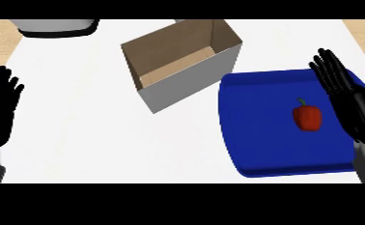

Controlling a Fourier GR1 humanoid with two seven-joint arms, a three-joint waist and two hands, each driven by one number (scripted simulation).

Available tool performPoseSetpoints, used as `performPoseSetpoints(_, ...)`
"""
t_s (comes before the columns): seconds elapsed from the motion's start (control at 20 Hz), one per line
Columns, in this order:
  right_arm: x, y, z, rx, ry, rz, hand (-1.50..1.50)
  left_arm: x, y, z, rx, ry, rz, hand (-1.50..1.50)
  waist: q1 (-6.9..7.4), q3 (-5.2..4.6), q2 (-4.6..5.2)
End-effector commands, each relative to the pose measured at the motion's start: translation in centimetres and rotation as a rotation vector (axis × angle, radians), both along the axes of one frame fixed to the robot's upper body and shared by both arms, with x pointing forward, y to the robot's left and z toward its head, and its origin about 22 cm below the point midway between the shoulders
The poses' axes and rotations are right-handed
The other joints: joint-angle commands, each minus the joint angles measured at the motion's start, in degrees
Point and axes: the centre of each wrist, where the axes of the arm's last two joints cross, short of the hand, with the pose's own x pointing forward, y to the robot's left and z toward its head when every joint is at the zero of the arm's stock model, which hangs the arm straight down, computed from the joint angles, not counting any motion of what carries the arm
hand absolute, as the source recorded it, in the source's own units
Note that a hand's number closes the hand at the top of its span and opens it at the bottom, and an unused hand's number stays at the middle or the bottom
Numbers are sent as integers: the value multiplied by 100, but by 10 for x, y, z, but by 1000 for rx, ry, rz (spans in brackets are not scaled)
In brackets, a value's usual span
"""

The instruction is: Pick the bell pepper from the tray and place it in the cardboard box

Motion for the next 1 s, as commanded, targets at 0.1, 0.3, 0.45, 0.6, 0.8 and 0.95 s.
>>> performPoseSetpoints(0.1, -18, -48, -24, 82, 83, -1, -150, 4, 3, 0, 233, 21, -64, 0, 54, -130, 41)
performPoseSetpoints(0.3, 1, -71, 68, -532, -28, 101, -150, -3, 3, -13, 324, 60, -106, 0, 102, -315, -36)
performPoseSetpoints(0.45, -35, -86, -13, -642, 100, 108, -150, -8, -1, -27, 407, 78, -142, 0, 37, -116, 99)
performPoseSetpoints(0.6, -47, -121, -65, -196, 66, -6, -150, -12, -6, -37, 402, 87, -183, 0, 211, -103, 97)
performPoseSetpoints(0.8, -61, -157, -68, -123, -28, 109, -150, -8, -3, -38, 411, 87, -161, 0, 173, -119, 53)
performPoseSetpoints(0.95, -36, -174, -48, -345, -91, 105, -150, 7, -20, -56, 414, 87, -175, 0, 218, -115, 97)
